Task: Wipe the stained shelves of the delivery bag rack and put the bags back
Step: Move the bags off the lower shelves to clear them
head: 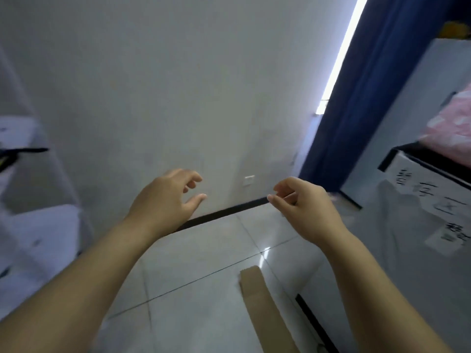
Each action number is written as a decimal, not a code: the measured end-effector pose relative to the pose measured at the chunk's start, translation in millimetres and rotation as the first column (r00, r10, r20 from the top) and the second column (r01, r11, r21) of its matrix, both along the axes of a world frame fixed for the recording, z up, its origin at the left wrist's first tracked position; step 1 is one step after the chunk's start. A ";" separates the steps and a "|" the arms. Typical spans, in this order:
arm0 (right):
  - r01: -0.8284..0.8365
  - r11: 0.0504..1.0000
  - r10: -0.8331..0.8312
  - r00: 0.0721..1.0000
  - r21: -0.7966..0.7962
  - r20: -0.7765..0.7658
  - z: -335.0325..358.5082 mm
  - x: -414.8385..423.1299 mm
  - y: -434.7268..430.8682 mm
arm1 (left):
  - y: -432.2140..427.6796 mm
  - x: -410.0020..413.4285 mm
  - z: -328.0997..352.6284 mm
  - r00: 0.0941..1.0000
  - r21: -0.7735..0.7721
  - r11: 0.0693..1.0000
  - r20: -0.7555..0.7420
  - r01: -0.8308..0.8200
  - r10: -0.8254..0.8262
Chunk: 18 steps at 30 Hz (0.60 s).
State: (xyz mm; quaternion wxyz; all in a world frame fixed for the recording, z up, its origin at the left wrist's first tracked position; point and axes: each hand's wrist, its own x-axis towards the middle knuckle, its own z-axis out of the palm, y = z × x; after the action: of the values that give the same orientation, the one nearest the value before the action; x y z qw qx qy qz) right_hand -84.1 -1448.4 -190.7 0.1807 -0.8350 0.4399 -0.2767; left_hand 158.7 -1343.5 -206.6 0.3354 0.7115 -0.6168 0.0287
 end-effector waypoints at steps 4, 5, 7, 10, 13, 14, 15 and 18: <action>-0.198 0.980 0.198 0.980 0.023 0.010 -3.2 52.6 54.8 | 91.3 31.2 -1.3 0.987 0.030 0.986 -0.011 -0.163 0.163; -0.244 0.970 0.244 0.970 0.025 0.008 -2.7 66.1 69.4 | 113.9 39.4 -1.1 0.979 0.030 0.979 -0.014 -0.202 0.203; -0.323 0.946 0.323 0.946 0.022 0.005 -2.0 94.0 100.7 | 160.9 56.0 -0.3 0.958 0.020 0.958 -0.023 -0.285 0.285; -0.421 0.907 0.421 0.907 0.020 0.019 -2.8 134.2 151.0 | 231.0 80.7 0.4 0.920 0.014 0.921 -0.032 -0.390 0.390; -0.509 0.860 0.509 0.861 0.027 0.018 -4.8 174.5 205.8 | 301.1 105.6 0.3 0.886 0.025 0.888 -0.059 -0.460 0.460; -0.534 0.845 0.534 0.845 0.032 0.016 -5.1 188.3 224.8 | 324.9 114.3 0.7 0.874 0.018 0.876 -0.061 -0.481 0.481; -0.556 0.830 0.556 0.831 0.038 0.018 -5.4 201.9 244.0 | 348.7 123.0 1.2 0.862 0.012 0.864 -0.059 -0.503 0.503; -0.602 0.797 0.599 0.798 0.039 0.067 -8.2 243.3 303.1 | 421.7 149.3 3.7 0.832 0.028 0.833 -0.024 -0.553 0.554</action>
State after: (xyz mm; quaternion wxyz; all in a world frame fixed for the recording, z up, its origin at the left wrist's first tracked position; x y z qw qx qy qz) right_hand 159.2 -1145.3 -198.8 0.2947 -0.9183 0.1555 -0.2135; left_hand 308.0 -921.8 -202.9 0.3152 0.8631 -0.3797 0.1074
